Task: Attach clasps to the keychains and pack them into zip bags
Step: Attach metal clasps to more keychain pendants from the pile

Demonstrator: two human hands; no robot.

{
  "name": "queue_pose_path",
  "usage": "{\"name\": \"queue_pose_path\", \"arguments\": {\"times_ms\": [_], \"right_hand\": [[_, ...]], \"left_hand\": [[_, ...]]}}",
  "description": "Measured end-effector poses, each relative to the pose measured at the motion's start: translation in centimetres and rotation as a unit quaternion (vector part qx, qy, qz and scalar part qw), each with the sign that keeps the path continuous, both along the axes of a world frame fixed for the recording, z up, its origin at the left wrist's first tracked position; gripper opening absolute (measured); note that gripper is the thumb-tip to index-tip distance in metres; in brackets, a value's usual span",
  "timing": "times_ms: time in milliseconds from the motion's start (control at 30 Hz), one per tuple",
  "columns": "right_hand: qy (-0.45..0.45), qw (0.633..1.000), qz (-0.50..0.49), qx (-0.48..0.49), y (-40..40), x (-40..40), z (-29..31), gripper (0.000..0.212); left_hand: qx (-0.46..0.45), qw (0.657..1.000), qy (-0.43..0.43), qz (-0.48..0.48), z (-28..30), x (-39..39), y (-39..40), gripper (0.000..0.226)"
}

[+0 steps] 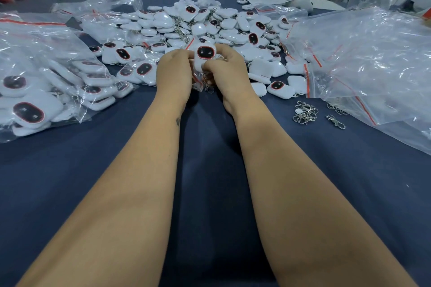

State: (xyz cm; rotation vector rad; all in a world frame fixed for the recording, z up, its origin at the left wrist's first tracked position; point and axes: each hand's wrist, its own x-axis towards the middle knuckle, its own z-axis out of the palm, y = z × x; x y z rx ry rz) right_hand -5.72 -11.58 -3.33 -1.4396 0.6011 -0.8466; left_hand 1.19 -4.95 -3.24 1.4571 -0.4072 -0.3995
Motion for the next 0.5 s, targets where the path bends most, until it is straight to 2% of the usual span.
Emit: {"name": "queue_pose_path", "arguments": {"times_ms": [167,300,400,500], "right_hand": [[-0.112,0.988,-0.092,0.059,-0.4,-0.4,0.9,0.025],[-0.191,0.973,-0.053,0.119,-0.6,-0.6,1.3,0.025],[-0.188,0.977,-0.035,0.099,-0.3,-0.5,1.3,0.025],[-0.131,0.989,-0.049,0.042,-0.1,-0.2,1.1,0.027]], "left_hand": [[0.036,0.989,-0.139,0.03,-0.9,0.1,0.1,0.033],[0.048,0.984,-0.161,0.054,-1.0,0.0,0.1,0.042],[0.06,0.989,-0.129,0.05,-0.7,0.2,0.2,0.05],[0.065,0.987,-0.138,0.05,-0.5,0.1,0.2,0.031]]}}
